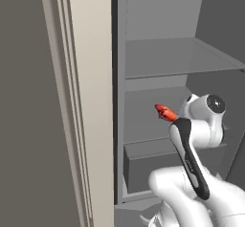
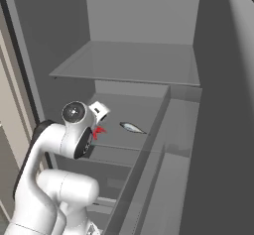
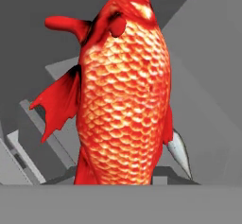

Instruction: Place the fish on the counter behind the older fish on the same shelf of the fridge to maintain FIFO order. Close the fridge door when finished.

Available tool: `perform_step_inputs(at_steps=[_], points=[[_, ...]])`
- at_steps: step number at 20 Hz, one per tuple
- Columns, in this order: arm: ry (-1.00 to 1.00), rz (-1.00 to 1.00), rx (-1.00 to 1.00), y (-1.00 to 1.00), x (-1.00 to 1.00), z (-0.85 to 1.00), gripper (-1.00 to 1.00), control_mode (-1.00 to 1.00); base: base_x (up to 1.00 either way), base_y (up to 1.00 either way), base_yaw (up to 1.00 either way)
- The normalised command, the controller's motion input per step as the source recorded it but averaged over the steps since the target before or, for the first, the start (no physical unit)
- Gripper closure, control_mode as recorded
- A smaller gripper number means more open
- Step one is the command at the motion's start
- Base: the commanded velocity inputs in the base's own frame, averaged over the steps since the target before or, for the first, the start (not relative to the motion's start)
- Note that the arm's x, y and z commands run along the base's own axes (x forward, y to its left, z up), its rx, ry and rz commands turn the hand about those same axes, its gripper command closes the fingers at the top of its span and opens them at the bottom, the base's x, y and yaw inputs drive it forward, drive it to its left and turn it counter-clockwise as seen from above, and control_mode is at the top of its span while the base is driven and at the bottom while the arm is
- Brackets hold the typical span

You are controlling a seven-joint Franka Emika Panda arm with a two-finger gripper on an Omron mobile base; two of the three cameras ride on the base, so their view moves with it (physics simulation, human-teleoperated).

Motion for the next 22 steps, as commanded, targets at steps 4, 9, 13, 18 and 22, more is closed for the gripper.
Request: perform_step_inputs(at_steps=[4,9,13,18,22], points=[[-0.01,0.1,0.0,-0.01,0.43,0.0,1.0,-1.0,0.0,0.0,0.0],[-0.03,0.07,0.0,0.0,0.46,0.0,1.0,-1.0,0.0,0.0,0.0],[-0.06,0.06,0.0,-0.01,0.47,-0.02,1.0,-1.0,0.0,0.0,0.0],[-0.11,0.04,0.0,-0.02,0.36,-0.14,1.0,-1.0,0.0,0.0,0.0],[-0.15,0.05,0.0,0.0,0.34,-0.11,1.0,-1.0,0.0,0.0,0.0]])
